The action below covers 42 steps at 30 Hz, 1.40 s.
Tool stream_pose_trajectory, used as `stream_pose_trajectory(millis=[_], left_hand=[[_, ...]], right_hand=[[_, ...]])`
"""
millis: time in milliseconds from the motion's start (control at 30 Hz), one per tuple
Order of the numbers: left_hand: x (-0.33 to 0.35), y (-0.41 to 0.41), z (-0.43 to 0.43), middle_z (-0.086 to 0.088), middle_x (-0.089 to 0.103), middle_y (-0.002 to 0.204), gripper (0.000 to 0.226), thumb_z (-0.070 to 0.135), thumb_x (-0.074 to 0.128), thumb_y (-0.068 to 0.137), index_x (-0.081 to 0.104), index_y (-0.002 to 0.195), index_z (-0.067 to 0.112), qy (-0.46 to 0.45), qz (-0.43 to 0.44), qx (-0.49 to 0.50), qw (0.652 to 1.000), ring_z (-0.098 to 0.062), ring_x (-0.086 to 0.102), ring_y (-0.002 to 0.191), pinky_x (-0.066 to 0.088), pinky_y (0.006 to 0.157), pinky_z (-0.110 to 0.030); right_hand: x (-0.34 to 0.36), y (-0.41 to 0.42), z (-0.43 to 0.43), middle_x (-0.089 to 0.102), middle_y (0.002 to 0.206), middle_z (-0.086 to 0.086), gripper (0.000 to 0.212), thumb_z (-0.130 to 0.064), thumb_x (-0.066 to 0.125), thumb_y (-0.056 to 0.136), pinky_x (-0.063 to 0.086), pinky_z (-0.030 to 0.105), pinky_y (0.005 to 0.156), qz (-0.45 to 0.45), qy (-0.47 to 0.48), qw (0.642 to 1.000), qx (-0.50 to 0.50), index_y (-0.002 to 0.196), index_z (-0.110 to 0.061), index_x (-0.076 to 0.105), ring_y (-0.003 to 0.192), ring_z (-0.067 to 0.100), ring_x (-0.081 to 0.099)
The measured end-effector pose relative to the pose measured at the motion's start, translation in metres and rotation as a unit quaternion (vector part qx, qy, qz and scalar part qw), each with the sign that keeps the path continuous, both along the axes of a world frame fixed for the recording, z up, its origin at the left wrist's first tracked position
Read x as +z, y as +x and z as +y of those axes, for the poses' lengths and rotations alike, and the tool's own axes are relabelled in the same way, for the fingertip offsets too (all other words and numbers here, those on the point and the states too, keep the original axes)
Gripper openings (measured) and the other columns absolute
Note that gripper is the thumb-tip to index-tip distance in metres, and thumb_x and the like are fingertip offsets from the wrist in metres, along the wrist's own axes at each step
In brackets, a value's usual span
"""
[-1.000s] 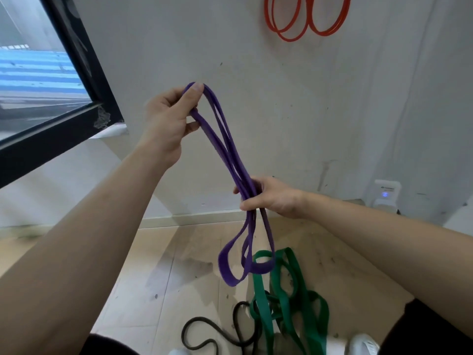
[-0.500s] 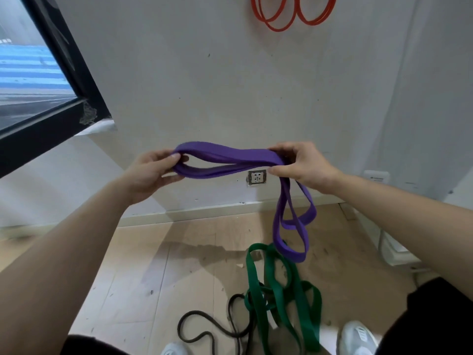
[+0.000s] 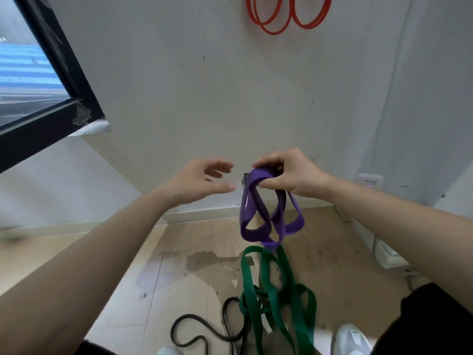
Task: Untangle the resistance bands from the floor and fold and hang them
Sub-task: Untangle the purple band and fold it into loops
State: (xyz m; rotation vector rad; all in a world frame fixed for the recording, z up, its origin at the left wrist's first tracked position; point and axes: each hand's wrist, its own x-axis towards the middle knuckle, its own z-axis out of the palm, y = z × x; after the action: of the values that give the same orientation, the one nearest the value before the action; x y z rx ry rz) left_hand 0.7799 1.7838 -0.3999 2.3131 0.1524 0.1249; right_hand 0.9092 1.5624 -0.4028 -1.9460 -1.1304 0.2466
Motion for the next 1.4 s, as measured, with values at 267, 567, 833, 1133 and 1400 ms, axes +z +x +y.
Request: stream_pose_trajectory(millis=[267,567,833,1133,1400], left_hand=[[-0.013,0.013,-0.037,-0.002,0.075,0.098,0.039,0.031,0.085,0.077,0.071,0.110,0.016,0.022,-0.068,-0.059,0.996,-0.019,0.071,0.093,0.055,0.088,-0.040],[0.005,0.007,-0.039,-0.001,0.077,0.090,0.028,0.015,0.086,0.076,0.075,0.102,0.013,-0.072,-0.092,-0.030,0.993,-0.011,0.071,0.082,0.055,0.079,-0.024],[0.015,-0.002,-0.018,-0.003,0.074,0.093,0.024,0.011,0.078,0.084,0.072,0.107,0.010,-0.171,-0.111,0.008,0.979,-0.011,0.069,0.087,0.052,0.079,-0.019],[0.013,-0.003,-0.024,0.003,0.072,0.083,0.025,0.020,0.084,0.079,0.073,0.101,0.018,-0.105,-0.012,-0.046,0.993,-0.006,0.064,0.077,0.049,0.075,-0.018],[0.015,0.004,-0.036,0.000,0.074,0.083,0.025,0.017,0.084,0.078,0.074,0.100,0.012,-0.143,-0.059,-0.025,0.988,-0.009,0.067,0.077,0.054,0.071,-0.022]], right_hand=[[0.002,-0.009,0.003,0.075,0.104,0.003,0.042,0.001,0.084,0.077,0.052,0.015,0.084,0.006,0.027,0.998,0.057,0.115,-0.005,0.069,0.093,0.004,0.071],[-0.012,-0.006,-0.003,0.075,0.103,0.011,0.041,-0.006,0.086,0.077,0.060,0.033,0.087,0.102,-0.046,0.991,0.075,0.113,-0.009,0.066,0.095,0.024,0.073],[-0.007,-0.003,-0.003,0.076,0.107,0.012,0.035,-0.013,0.079,0.085,0.059,0.038,0.091,0.158,-0.028,0.984,0.073,0.118,-0.008,0.068,0.099,0.027,0.074],[0.018,-0.008,-0.004,0.076,0.094,0.003,0.027,-0.013,0.079,0.086,0.053,0.019,0.071,0.090,-0.003,0.994,0.060,0.113,-0.010,0.072,0.078,0.009,0.069],[0.020,-0.003,-0.008,0.076,0.099,0.004,0.037,-0.018,0.085,0.080,0.058,0.027,0.082,0.030,-0.034,0.997,0.055,0.112,-0.012,0.068,0.090,0.018,0.072]])
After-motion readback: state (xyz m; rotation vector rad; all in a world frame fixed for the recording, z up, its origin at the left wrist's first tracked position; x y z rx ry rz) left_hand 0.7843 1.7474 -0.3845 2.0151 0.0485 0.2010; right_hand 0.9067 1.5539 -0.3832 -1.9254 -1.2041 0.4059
